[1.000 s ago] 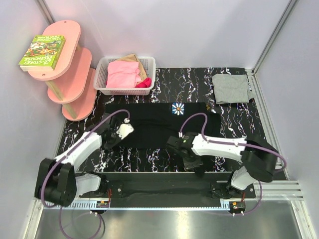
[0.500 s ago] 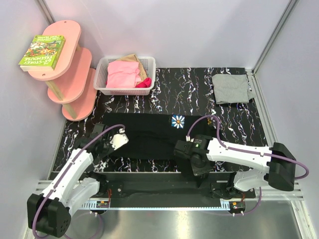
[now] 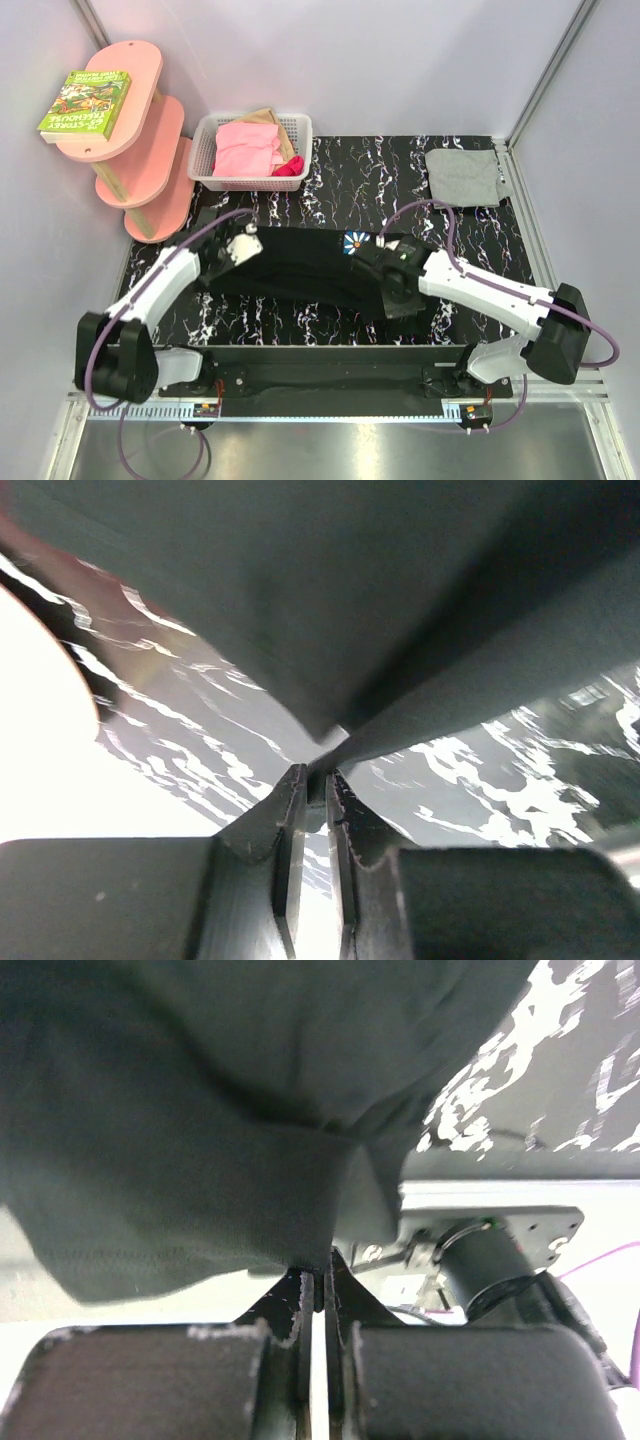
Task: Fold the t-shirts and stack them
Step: Fold the other side of the tshirt into a rectangle
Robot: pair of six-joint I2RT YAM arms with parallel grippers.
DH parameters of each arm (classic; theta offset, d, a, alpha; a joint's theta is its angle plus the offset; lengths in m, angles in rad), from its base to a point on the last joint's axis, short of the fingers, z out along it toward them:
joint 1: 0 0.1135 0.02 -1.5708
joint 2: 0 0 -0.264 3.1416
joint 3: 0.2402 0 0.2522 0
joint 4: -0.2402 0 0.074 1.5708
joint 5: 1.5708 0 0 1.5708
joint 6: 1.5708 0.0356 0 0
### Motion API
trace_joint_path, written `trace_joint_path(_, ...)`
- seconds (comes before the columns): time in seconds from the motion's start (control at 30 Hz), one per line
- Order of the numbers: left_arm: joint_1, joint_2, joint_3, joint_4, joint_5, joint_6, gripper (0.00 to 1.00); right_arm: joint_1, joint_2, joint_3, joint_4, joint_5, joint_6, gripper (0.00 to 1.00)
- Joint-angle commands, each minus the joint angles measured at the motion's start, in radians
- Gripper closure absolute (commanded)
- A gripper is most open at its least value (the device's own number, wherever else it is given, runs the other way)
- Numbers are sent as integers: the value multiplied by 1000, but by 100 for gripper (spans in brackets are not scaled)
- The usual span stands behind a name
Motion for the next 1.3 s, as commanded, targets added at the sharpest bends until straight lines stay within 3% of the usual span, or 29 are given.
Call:
trace_joint_path(0.0, 35, 85, 122, 72, -32, 42, 85, -85, 18, 68, -24, 85, -92, 100)
trace_joint_path(0.57, 69, 231, 205, 144, -49, 84, 88, -298, 194, 266, 125, 114, -269, 100)
trace_joint_path(1.0, 98, 485, 368, 195, -85, 94, 91, -441, 410, 408, 217, 131, -367, 100)
trace_joint_path(1.2, 105, 563, 406, 216, -94, 99, 91, -465, 522, 528, 223, 114, -358, 100)
trace_joint_path(1.27, 105, 585, 409, 233, -106, 99, 86, -475, 555, 574, 222, 116, -359, 100)
